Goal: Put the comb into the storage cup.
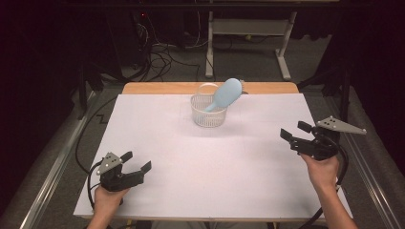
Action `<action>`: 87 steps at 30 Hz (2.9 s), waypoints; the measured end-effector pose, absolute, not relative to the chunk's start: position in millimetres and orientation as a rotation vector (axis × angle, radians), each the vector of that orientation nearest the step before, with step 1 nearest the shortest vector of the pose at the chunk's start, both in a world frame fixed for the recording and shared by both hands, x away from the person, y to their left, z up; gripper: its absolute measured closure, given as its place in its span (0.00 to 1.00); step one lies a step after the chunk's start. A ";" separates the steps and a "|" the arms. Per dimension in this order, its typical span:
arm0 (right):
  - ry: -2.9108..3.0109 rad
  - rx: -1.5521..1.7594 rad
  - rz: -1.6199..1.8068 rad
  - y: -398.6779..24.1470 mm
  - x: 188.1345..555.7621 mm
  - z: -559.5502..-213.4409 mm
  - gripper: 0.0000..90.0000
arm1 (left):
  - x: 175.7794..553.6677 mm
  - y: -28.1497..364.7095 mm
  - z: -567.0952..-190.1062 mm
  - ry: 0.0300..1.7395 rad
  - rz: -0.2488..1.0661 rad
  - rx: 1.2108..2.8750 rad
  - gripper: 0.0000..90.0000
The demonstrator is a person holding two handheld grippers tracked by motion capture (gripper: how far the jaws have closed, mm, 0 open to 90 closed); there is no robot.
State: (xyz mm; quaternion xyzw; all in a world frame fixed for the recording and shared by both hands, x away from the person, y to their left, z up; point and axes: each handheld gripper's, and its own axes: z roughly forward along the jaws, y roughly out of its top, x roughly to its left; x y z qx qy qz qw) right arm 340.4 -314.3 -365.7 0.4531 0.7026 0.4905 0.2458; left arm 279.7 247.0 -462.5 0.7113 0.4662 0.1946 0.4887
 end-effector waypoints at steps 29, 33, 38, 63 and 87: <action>1.863 1.240 1.364 -327.2 318.8 -385.1 0.25 | 279.6 248.1 -462.2 1.138 0.472 1.724 0.15; 1.857 1.242 1.362 -328.4 316.3 -388.4 0.24 | 279.6 247.9 -462.2 1.139 0.473 1.724 0.15; 1.847 1.248 1.370 -331.2 312.8 -391.9 0.24 | 279.8 247.9 -462.4 1.140 0.472 1.723 0.15; 1.865 1.270 1.374 -330.6 305.2 -413.2 0.24 | 280.4 248.5 -462.4 1.145 0.473 1.720 0.15; 1.885 1.278 1.357 -325.9 303.6 -431.5 0.22 | 280.8 248.7 -462.2 1.144 0.475 1.721 0.15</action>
